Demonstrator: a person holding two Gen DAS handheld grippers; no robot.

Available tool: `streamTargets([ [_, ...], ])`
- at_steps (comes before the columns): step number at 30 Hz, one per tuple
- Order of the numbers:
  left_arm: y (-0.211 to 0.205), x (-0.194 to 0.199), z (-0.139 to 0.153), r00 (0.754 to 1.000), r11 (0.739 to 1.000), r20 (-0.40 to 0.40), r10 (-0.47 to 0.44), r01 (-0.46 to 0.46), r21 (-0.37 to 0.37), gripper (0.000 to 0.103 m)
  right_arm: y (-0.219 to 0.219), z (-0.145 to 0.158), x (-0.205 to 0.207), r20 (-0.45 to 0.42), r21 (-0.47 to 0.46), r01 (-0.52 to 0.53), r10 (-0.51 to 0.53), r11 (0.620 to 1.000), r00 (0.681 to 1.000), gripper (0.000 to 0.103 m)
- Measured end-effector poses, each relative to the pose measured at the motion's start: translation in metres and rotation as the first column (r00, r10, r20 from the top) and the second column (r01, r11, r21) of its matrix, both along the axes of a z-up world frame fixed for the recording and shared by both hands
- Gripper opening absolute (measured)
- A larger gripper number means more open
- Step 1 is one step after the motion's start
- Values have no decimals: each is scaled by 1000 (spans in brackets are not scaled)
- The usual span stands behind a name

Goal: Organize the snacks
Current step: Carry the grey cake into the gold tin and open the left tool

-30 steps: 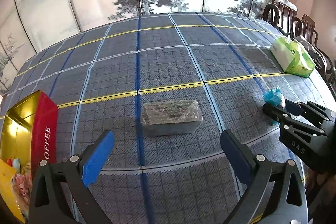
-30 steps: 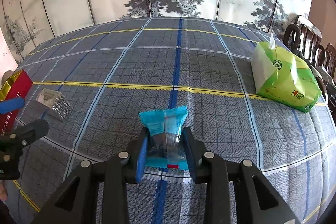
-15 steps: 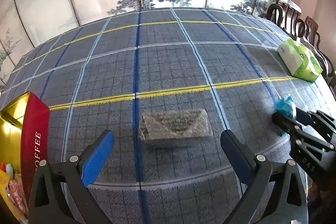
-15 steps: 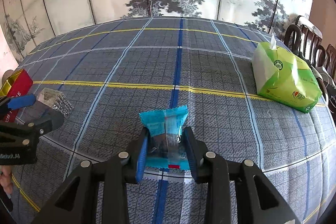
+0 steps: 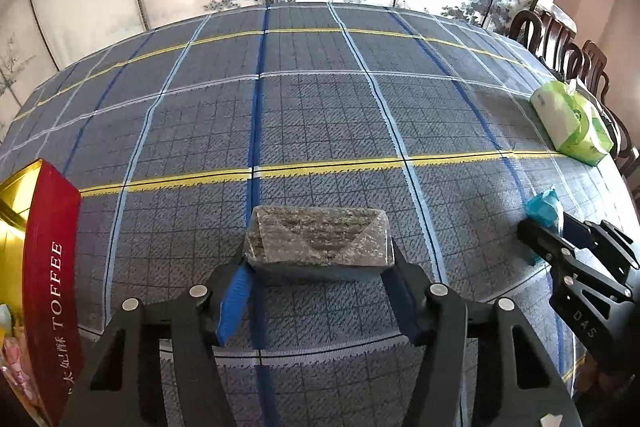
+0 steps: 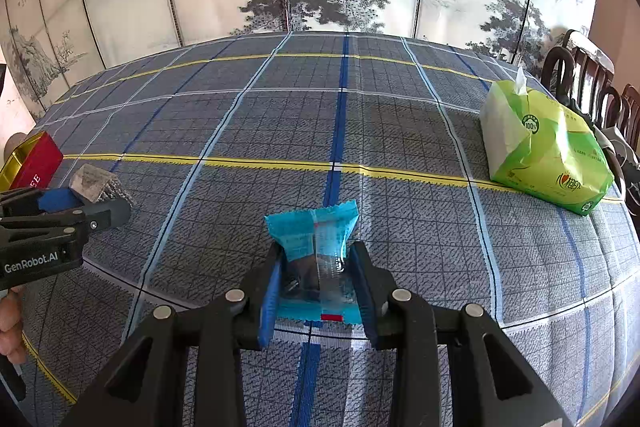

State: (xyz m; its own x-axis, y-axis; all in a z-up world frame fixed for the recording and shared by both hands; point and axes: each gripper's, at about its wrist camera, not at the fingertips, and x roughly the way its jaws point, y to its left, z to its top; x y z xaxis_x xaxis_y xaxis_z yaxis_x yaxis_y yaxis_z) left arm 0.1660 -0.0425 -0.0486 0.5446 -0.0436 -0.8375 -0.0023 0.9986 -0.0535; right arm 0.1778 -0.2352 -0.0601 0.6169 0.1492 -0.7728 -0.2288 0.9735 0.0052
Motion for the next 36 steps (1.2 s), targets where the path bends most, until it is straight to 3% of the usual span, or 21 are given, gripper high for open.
streamTargets([
  [26,23,-52,39,999,998,32,44,-45,50,55,6,0,-2,5,-26,0,0,1000,1000,34],
  [36,61,-79,69,993,991,74,90,-96,91,55,6,0,-2,5,-28,1,-1,1000,1000,34],
])
